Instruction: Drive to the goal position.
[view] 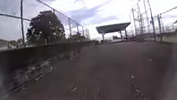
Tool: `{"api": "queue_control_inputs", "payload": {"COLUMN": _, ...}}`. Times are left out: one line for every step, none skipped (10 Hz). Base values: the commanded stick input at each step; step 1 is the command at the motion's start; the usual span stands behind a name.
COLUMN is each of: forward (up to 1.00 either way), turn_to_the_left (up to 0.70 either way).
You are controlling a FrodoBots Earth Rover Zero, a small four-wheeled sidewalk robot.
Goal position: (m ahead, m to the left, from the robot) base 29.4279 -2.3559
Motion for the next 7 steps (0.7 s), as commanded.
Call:
{"api": "queue_control_inputs", "payload": {"forward": 0.5, "turn_to_the_left": 0.0}}
{"api": "queue_control_inputs", "payload": {"forward": 0.5, "turn_to_the_left": 0.0}}
{"api": "queue_control_inputs", "payload": {"forward": 0.5, "turn_to_the_left": 0.0}}
{"api": "queue_control_inputs", "payload": {"forward": 0.5, "turn_to_the_left": 0.0}}
{"api": "queue_control_inputs", "payload": {"forward": 0.5, "turn_to_the_left": 0.0}}
{"api": "queue_control_inputs", "payload": {"forward": 0.5, "turn_to_the_left": 0.0}}
{"api": "queue_control_inputs", "payload": {"forward": 0.5, "turn_to_the_left": 0.0}}
